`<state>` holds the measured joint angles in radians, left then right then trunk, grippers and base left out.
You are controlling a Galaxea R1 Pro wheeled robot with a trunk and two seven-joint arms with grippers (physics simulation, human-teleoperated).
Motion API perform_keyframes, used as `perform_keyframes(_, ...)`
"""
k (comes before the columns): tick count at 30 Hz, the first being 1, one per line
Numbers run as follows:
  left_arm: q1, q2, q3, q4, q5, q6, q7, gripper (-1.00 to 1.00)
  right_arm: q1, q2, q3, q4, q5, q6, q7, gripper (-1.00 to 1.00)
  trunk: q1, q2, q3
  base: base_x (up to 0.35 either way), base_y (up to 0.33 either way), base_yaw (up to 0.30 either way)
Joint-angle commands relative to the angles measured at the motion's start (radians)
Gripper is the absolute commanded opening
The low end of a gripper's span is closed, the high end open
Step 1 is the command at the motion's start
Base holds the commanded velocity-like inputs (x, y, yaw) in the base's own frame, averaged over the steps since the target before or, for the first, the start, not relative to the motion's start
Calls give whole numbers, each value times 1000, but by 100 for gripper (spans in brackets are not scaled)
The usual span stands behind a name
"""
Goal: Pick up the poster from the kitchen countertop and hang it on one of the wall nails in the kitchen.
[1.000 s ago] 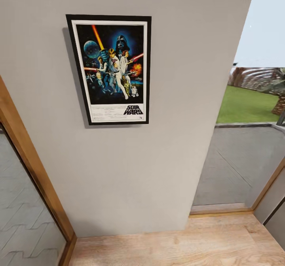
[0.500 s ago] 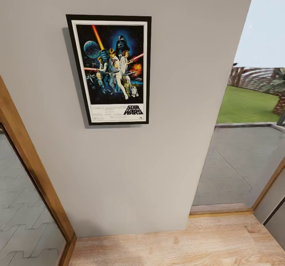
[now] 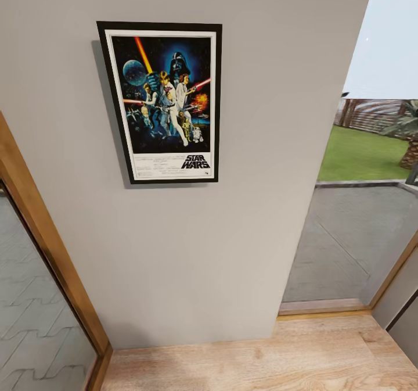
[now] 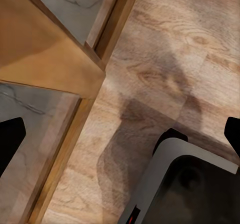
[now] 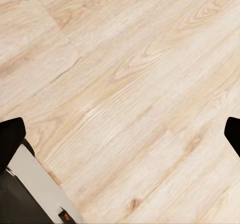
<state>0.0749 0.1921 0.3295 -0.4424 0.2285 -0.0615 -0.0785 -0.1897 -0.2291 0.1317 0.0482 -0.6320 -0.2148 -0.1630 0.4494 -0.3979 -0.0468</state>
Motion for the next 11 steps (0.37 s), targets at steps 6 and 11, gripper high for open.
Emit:
perform_keyframes(6, 0, 0, 3, -1, 9, 0, -7, 100, -2, 27, 8, 3, -8, -5, 0, 100, 1, -2, -2, 0, 0, 0)
perform_keyframes(11, 0, 0, 4, 0, 9, -1, -7, 100, -2, 36, 8, 3, -8, -5, 0, 100, 1, -2, -2, 0, 0, 0)
